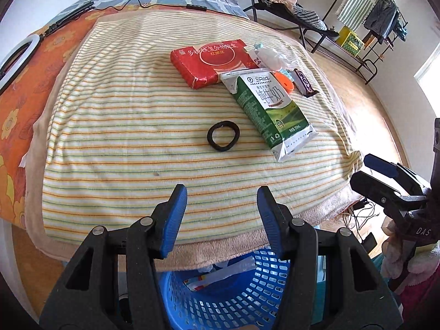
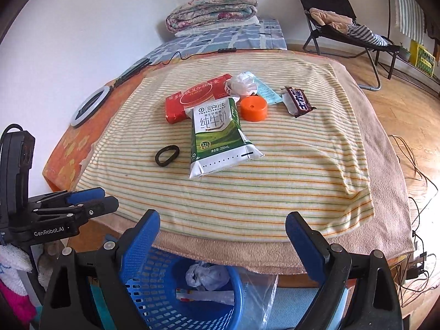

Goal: Collect trash
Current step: 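Grasp the black hair tie with left tool while right tool grasps the milk carton, then carry the hair tie in left tool and carton in right tool to the basket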

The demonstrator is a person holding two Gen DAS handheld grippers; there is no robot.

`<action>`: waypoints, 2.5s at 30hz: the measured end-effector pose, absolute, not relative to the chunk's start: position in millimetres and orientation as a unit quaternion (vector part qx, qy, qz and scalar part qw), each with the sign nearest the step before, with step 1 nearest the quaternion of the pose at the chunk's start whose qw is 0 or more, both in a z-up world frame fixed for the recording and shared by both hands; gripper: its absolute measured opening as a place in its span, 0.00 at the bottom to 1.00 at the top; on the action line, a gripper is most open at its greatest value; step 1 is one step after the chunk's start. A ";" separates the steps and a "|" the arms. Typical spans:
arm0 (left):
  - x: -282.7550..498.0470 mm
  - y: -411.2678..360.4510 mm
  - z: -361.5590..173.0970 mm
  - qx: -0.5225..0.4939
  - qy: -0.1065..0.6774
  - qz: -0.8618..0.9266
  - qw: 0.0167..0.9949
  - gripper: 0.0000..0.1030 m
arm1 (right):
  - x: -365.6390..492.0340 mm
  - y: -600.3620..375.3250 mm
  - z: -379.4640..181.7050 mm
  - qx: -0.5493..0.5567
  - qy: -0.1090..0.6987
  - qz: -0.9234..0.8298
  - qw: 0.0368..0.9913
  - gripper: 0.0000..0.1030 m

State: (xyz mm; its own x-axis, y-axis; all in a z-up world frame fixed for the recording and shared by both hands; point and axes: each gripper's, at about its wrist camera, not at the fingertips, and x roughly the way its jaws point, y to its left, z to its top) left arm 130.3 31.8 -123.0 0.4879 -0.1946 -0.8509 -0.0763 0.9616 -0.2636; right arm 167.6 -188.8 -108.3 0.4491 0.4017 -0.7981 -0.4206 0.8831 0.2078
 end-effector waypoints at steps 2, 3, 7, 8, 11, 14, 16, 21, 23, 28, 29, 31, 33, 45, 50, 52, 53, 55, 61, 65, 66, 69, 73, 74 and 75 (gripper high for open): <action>143.9 35.2 -125.3 -0.137 0.507 -0.038 0.850 0.42 | 179.5 -184.4 -105.9 -0.015 0.465 0.244 0.851 0.92; 150.2 36.7 -127.2 -0.138 0.510 -0.037 0.848 0.39 | 185.1 -181.7 -104.8 -0.020 0.465 0.244 0.851 0.92; 171.6 38.5 -136.6 -0.126 0.519 -0.037 0.845 0.30 | 205.3 -169.3 -100.7 -0.046 0.456 0.251 0.853 0.92; 175.9 38.1 -139.3 -0.122 0.522 -0.037 0.844 0.28 | 210.4 -166.4 -100.6 -0.052 0.456 0.254 0.851 0.93; 186.1 36.3 -146.2 -0.110 0.528 -0.041 0.841 0.26 | 223.9 -160.7 -101.9 -0.053 0.455 0.264 0.849 1.00; 195.6 34.3 -152.2 -0.103 0.533 -0.043 0.839 0.24 | 236.4 -154.2 -106.2 -0.055 0.463 0.264 0.845 1.00; 201.9 32.6 -155.1 -0.098 0.535 -0.046 0.838 0.24 | 243.0 -149.6 -108.8 -0.061 0.464 0.265 0.843 1.00; 216.7 25.5 -161.2 -0.069 0.539 -0.044 0.838 0.24 | 255.0 -138.0 -117.9 -0.079 0.469 0.268 0.838 1.00; 220.6 23.0 -163.3 -0.055 0.540 -0.039 0.839 0.12 | 259.3 -134.9 -121.1 -0.081 0.473 0.269 0.835 1.00; 225.8 25.0 -165.1 -0.051 0.530 -0.032 0.846 0.04 | 268.7 -125.5 -130.3 -0.092 0.480 0.266 0.831 1.00; 225.8 25.3 -165.1 -0.049 0.528 -0.031 0.847 0.03 | 270.6 -123.9 -132.6 -0.094 0.482 0.265 0.830 1.00; 225.6 26.9 -164.8 -0.049 0.526 -0.030 0.848 0.03 | 274.7 -121.7 -137.5 -0.094 0.486 0.266 0.827 1.00; 225.6 28.7 -164.2 -0.050 0.525 -0.027 0.849 0.03 | 278.2 -118.5 -142.0 -0.095 0.491 0.265 0.824 1.00; 218.5 44.1 -159.8 -0.057 0.518 -0.013 0.854 0.02 | 294.0 -88.1 -171.9 -0.133 0.507 0.245 0.815 0.97; 213.8 49.4 -157.3 -0.059 0.516 -0.007 0.855 0.02 | 295.7 -87.3 -175.7 -0.128 0.512 0.242 0.814 0.88; 211.7 49.6 -155.9 -0.059 0.515 -0.005 0.855 0.02 | 293.5 -88.3 -174.6 -0.128 0.511 0.244 0.815 0.82; 210.4 49.6 -154.9 -0.058 0.514 -0.005 0.856 0.02 | 292.4 -88.4 -173.8 -0.128 0.510 0.244 0.815 0.80; 207.4 49.1 -152.6 -0.059 0.512 -0.004 0.857 0.02 | 290.3 -89.2 -172.1 -0.126 0.510 0.247 0.814 0.80; 193.5 47.3 -146.1 -0.058 0.507 -0.003 0.860 0.02 | 276.5 -95.9 -164.5 -0.112 0.504 0.258 0.817 0.79; 182.3 45.8 -139.6 -0.061 0.503 -0.003 0.862 0.02 | 262.8 -101.5 -159.1 -0.114 0.498 0.259 0.819 0.79; 179.2 45.0 -137.6 -0.061 0.502 -0.004 0.863 0.02 | 259.7 -104.2 -157.7 -0.114 0.498 0.258 0.820 0.79; 171.3 43.8 -132.4 -0.057 0.498 -0.002 0.865 0.02 | 251.7 -111.2 -153.3 -0.107 0.496 0.258 0.822 0.79; 158.6 43.0 -125.1 -0.059 0.492 -0.002 0.869 0.02 | 242.1 -118.3 -147.7 -0.100 0.495 0.258 0.824 0.79; 154.7 42.4 -123.2 -0.059 0.490 -0.002 0.870 0.02 | 238.7 -120.3 -145.9 -0.096 0.494 0.259 0.824 0.79; 151.3 42.1 -121.1 -0.058 0.489 -0.002 0.870 0.02 | 235.9 -121.9 -144.2 -0.094 0.493 0.259 0.825 0.79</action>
